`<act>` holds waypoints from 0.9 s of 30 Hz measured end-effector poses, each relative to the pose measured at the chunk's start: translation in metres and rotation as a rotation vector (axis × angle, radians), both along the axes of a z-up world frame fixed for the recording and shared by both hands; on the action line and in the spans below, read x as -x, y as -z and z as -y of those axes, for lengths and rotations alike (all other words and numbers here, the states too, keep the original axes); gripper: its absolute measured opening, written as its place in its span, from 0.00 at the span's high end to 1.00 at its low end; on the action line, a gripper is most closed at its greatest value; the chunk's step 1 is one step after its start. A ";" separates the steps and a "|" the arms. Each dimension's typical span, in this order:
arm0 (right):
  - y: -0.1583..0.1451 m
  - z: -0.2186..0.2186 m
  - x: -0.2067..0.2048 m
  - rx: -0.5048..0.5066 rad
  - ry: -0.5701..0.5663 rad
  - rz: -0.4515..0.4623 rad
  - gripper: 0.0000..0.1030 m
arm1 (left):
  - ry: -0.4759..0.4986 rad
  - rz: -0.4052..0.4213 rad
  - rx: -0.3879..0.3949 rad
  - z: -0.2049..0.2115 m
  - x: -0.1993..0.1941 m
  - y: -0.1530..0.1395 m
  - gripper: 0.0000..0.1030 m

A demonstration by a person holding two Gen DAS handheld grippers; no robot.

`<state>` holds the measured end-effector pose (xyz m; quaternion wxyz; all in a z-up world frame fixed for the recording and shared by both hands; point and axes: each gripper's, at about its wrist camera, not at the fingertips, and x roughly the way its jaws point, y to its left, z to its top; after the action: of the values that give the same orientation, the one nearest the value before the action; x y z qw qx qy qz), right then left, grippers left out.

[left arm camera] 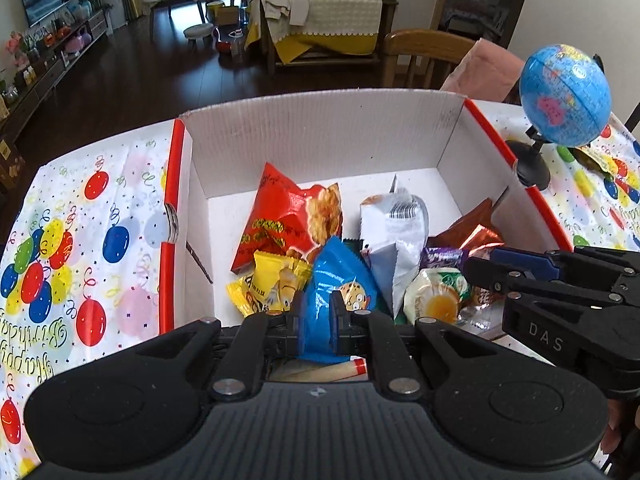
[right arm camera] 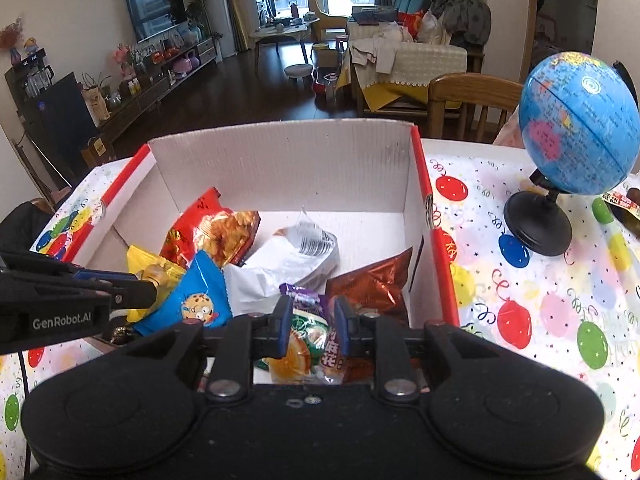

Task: Organize snacks

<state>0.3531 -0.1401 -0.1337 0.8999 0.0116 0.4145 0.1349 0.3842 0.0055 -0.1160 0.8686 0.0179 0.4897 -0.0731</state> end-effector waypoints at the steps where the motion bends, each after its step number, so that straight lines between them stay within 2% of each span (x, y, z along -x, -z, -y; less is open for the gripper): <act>1: 0.000 0.001 0.001 -0.004 -0.002 -0.004 0.77 | -0.002 -0.003 0.000 0.000 0.001 0.001 0.89; 11: -0.016 0.004 0.022 -0.020 0.001 0.021 0.62 | 0.009 -0.004 0.021 -0.003 0.017 -0.012 0.87; 13: -0.022 0.005 0.029 -0.024 0.009 0.033 0.59 | 0.015 -0.001 0.032 -0.004 0.022 -0.016 0.83; 15: -0.028 0.006 0.037 -0.028 0.016 0.050 0.53 | 0.020 0.008 0.038 -0.005 0.029 -0.022 0.71; 16: -0.032 0.006 0.041 -0.029 0.019 0.059 0.49 | 0.021 0.017 0.040 -0.006 0.033 -0.025 0.70; 17: -0.035 0.007 0.046 -0.030 0.020 0.068 0.47 | 0.021 0.026 0.043 -0.006 0.037 -0.029 0.62; 18: -0.039 0.007 0.051 -0.030 0.018 0.078 0.47 | 0.022 0.031 0.047 -0.007 0.041 -0.032 0.48; 19: -0.043 0.007 0.055 -0.027 0.016 0.088 0.46 | 0.023 0.039 0.056 -0.008 0.044 -0.036 0.42; 20: -0.047 0.007 0.060 -0.022 0.015 0.101 0.43 | 0.025 0.049 0.065 -0.010 0.048 -0.040 0.39; 25: -0.065 0.007 0.084 -0.023 0.020 0.154 0.35 | 0.028 0.094 0.078 -0.015 0.069 -0.060 0.39; 27: -0.072 0.007 0.094 -0.028 0.025 0.172 0.30 | 0.025 0.116 0.078 -0.017 0.077 -0.067 0.33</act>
<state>0.2595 -0.1468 -0.0621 0.9336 0.0178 0.3334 0.1299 0.3068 0.0228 -0.0487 0.8946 -0.0058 0.4352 -0.1017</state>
